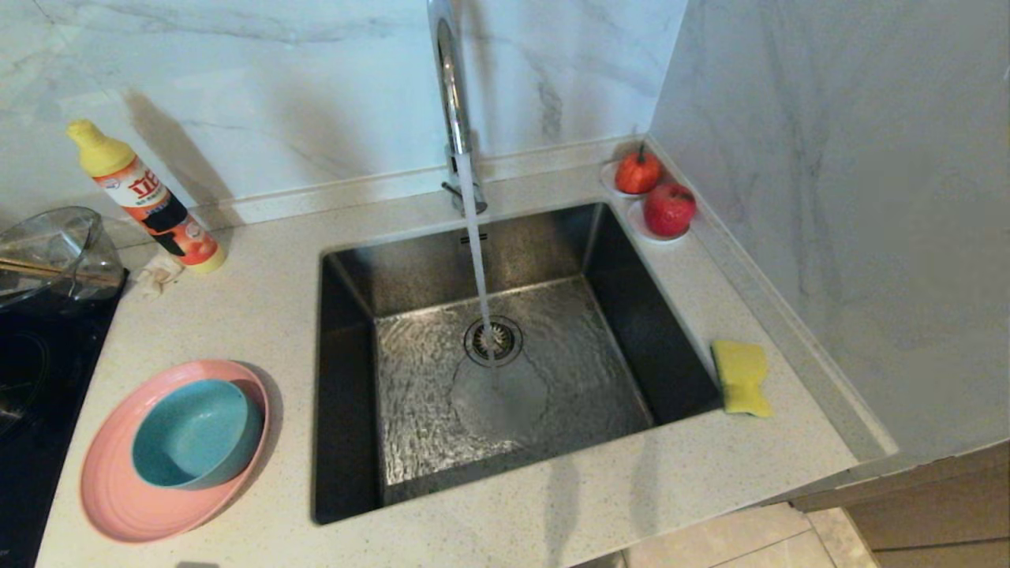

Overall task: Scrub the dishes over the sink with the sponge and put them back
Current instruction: Pick up a bowl and the sponge

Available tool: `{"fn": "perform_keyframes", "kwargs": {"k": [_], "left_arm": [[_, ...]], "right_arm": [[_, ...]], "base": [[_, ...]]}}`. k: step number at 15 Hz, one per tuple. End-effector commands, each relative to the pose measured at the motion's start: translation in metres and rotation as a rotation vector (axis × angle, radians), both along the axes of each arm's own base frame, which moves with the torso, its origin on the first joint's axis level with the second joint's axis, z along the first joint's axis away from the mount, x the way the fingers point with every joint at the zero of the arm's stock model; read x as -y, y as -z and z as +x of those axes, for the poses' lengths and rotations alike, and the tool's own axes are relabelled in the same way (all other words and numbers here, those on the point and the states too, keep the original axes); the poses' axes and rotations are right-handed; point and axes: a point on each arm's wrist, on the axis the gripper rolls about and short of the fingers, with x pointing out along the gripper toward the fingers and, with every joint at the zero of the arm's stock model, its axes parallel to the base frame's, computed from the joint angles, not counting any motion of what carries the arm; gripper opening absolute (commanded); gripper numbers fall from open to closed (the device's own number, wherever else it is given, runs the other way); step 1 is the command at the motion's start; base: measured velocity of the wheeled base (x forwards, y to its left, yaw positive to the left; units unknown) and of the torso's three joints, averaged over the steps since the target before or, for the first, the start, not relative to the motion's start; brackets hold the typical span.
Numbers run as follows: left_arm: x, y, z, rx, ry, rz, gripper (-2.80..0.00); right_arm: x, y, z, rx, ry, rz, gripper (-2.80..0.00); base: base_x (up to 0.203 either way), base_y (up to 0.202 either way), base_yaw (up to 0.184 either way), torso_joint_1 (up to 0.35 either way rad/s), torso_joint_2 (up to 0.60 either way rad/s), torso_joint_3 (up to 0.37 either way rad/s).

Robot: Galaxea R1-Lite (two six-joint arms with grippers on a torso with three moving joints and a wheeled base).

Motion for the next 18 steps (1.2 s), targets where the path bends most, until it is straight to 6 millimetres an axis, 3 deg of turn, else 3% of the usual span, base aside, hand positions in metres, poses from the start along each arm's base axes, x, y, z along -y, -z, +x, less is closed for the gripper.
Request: {"fn": "perform_keyframes", "kwargs": {"k": [1,18], "left_arm": [[0.0014,0.0107,0.0039,0.023,0.064,0.006,-2.80],[0.0013,0.0105,0.0039,0.024,0.060,-0.013,-2.80]], "right_arm": [[0.0000,0.0004,0.0001,-0.001,0.000,0.000,-2.80],[0.0000,0.0001,0.0000,0.000,0.001,0.000,-2.80]], "base": [[0.000,0.000,0.000,0.000,0.00,0.000],[0.000,0.000,0.000,0.000,0.00,0.000]]}}
